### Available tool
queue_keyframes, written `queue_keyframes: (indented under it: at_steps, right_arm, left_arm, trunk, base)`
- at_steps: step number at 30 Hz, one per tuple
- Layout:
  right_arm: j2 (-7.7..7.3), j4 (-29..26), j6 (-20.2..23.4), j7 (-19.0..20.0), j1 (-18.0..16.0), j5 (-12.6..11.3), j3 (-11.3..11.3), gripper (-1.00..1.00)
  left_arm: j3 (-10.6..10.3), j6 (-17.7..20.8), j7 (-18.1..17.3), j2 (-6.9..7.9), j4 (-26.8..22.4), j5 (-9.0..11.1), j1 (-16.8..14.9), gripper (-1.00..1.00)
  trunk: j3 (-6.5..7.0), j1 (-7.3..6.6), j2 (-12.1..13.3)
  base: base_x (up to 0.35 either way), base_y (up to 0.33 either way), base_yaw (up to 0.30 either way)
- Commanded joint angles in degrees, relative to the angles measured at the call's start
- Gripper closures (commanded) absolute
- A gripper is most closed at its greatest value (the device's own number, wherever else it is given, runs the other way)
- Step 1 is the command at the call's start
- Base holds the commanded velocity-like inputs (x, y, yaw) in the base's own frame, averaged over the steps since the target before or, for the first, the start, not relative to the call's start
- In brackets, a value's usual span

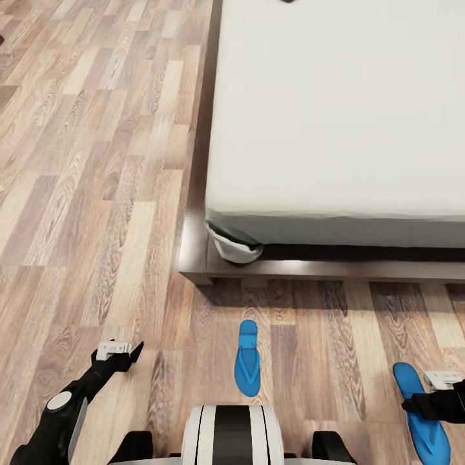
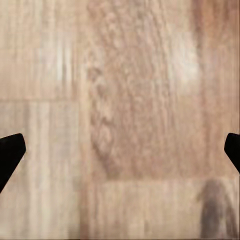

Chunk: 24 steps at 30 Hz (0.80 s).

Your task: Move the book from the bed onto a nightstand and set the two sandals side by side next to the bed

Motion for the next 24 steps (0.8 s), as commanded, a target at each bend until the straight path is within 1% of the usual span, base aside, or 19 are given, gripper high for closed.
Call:
queue_keyframes:
  at_steps: [1, 24]
  right_arm:
    - [0.01, -0.1, 0.1, 0.6, 0.0, 0.6, -0.1, 1.00]
    - [-0.05, -0.1, 0.0, 0.6, 0.0, 0.4, -0.3, 1.00]
  left_arm:
    - [0.2, -0.3, -0.3, -0.04, 0.0, -0.6, -0.1, -1.00]
    - [0.2, -0.2, -0.3, -0.04, 0.0, -0.6, -0.1, -1.00]
  trunk:
    - [-0.03, -0.01, 0.0]
    - [-0.03, -0.01, 0.0]
  base:
    - [0.000, 0.319, 0.000]
    - [0.000, 0.319, 0.000]
